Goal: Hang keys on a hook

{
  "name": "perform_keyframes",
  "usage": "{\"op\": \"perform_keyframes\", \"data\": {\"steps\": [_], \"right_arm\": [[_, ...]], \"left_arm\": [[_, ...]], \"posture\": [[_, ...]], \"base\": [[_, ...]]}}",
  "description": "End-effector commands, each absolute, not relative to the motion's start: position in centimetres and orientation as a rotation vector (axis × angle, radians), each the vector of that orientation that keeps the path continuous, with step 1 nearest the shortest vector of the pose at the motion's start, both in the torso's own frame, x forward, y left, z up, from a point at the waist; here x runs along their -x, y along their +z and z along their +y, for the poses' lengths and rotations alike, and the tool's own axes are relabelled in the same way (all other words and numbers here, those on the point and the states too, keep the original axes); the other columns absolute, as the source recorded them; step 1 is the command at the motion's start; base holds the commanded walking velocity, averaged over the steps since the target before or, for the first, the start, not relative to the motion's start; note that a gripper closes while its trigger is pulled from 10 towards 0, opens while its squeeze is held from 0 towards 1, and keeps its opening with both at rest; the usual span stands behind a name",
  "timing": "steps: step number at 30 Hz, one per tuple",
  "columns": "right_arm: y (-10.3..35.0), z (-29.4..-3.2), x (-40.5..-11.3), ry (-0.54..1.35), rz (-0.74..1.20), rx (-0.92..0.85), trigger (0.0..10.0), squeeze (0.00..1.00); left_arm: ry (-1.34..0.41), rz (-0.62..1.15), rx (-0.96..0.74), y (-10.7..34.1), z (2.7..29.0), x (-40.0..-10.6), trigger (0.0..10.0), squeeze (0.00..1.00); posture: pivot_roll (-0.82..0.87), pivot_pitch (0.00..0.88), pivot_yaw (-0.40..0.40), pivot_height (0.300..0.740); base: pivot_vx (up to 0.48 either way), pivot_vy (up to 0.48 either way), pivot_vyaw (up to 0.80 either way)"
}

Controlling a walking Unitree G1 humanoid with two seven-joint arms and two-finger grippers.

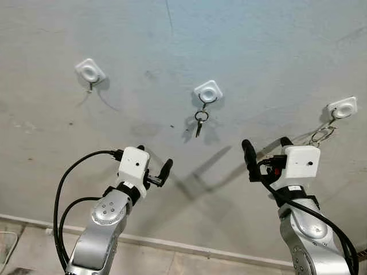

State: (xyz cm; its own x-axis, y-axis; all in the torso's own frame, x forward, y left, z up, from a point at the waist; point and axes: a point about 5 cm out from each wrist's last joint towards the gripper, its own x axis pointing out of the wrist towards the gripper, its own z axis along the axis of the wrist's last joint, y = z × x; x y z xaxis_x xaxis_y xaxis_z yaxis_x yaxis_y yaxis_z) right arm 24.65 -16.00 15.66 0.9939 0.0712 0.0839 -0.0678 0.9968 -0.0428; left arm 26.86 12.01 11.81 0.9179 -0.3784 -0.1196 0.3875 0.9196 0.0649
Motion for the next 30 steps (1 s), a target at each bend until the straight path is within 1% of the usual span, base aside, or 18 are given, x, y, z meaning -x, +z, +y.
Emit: {"op": "perform_keyframes", "data": {"steps": [1, 7, 17, 30], "right_arm": [[15.92, -16.04, -24.69, 0.074, -0.102, 0.024, 10.0, 0.00], [15.90, -15.98, -24.75, 0.080, -0.100, 0.006, 10.0, 0.00], [15.78, -15.99, -24.82, 0.078, -0.097, -0.004, 10.0, 0.00], [15.74, -16.21, -25.00, 0.069, -0.098, -0.007, 10.0, 0.00]], "left_arm": [[-0.410, 0.122, -0.080, 11.63, 11.77, -26.71, 10.0, 0.00], [-0.416, 0.128, -0.080, 11.60, 11.74, -26.66, 10.0, 0.00], [-0.419, 0.138, -0.081, 11.50, 11.72, -26.62, 10.0, 0.00], [-0.421, 0.138, -0.081, 11.53, 11.71, -26.69, 10.0, 0.00]], "posture": [[0.09, 0.000, -0.068, 0.740], [0.09, 0.000, -0.067, 0.740], [0.09, 0.000, -0.066, 0.740], [0.09, 0.000, -0.062, 0.740]], "base": [[0.000, 0.000, 0.00], [0.000, 0.000, 0.00], [-0.259, 0.000, 0.00], [-0.316, 0.000, 0.00]]}}
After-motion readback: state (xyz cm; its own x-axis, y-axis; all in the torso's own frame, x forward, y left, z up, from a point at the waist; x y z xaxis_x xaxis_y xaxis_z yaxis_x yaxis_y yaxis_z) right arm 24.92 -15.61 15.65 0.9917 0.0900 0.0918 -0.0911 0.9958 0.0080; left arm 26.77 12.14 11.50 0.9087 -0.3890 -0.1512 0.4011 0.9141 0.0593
